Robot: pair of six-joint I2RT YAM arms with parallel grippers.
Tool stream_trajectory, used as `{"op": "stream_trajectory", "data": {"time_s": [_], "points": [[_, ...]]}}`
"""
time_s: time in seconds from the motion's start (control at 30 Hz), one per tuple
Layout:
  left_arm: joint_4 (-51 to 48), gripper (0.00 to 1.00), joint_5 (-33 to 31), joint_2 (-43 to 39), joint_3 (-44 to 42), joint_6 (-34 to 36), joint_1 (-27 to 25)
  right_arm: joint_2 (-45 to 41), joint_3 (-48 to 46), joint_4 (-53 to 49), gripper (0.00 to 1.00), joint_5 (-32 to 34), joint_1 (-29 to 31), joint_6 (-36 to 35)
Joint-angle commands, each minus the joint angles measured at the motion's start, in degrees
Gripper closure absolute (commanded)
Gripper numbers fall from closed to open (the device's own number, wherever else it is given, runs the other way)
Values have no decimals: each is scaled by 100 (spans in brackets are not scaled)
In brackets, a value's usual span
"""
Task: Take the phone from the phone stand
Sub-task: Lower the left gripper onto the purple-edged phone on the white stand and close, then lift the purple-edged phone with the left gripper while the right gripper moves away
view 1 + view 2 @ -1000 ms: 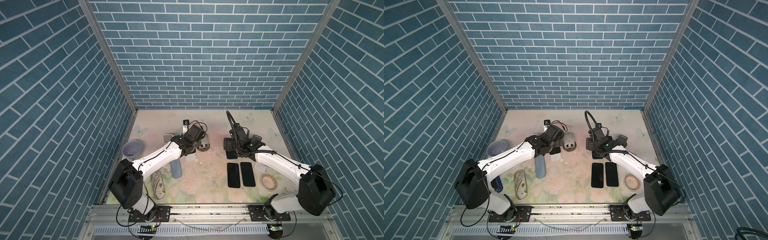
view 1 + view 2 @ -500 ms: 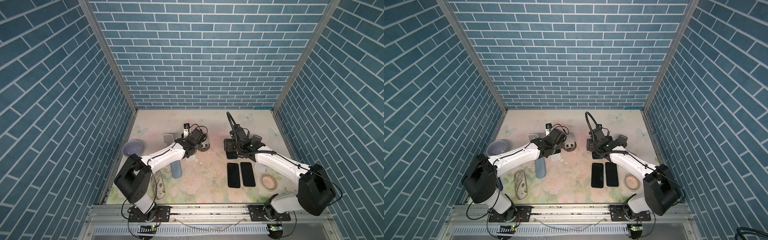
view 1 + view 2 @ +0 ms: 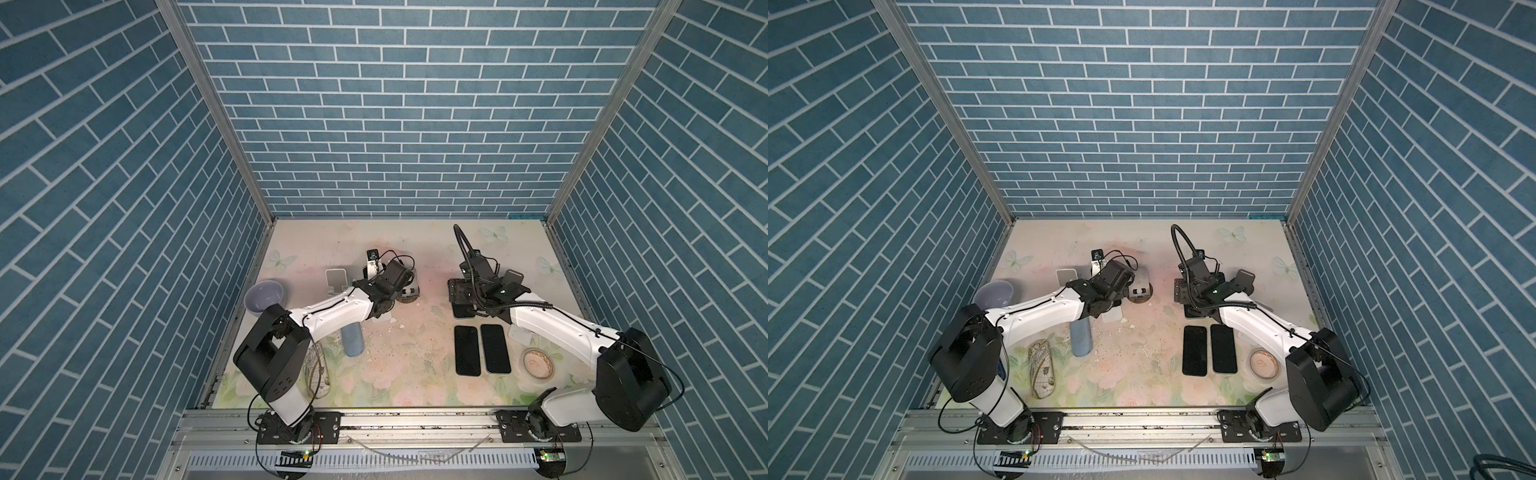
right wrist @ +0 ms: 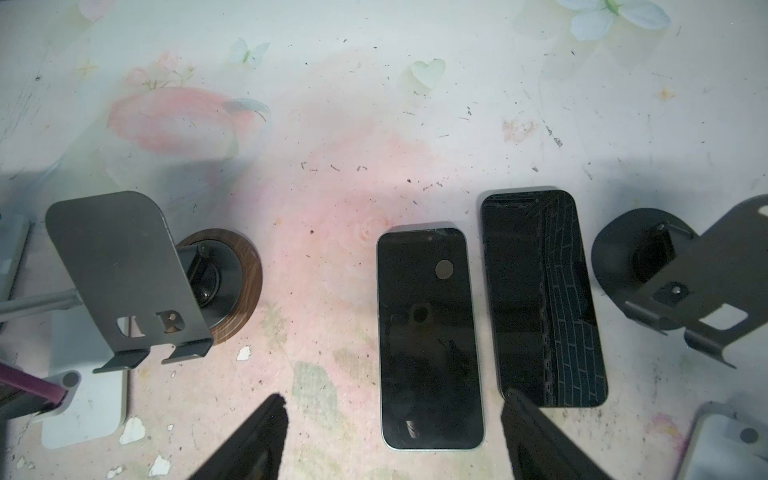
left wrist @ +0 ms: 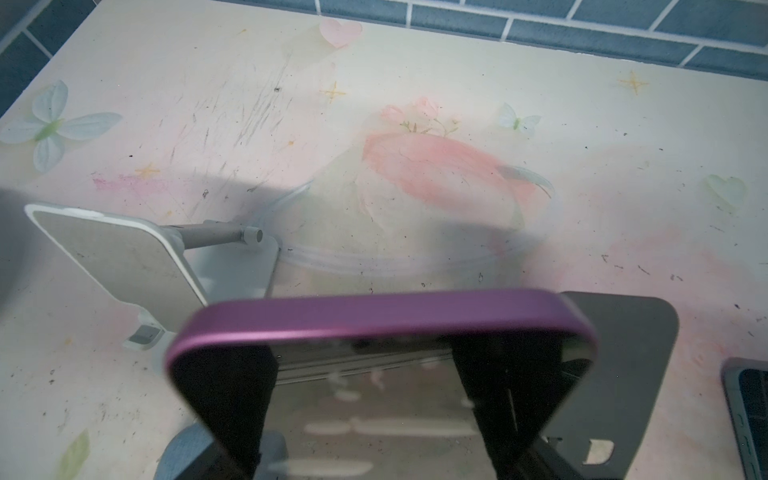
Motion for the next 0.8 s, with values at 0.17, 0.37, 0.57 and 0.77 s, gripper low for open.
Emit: {"op": "stream_trajectory", "data": {"time_s": [0.17, 0.37, 0.57, 0.77], "points": [[-143, 31, -210, 51, 1, -39, -28, -169, -150, 54, 18, -72, -37, -137], [-193, 42, -205, -84, 36, 87, -28, -173, -150, 45, 18, -98, -38, -124], [-339, 43, -199, -299, 171, 331, -28, -172, -85, -3, 18, -144, -34, -115], [-521, 43, -111, -551, 295, 485, -49, -165, -10, -67, 18, -128, -37, -133]]}}
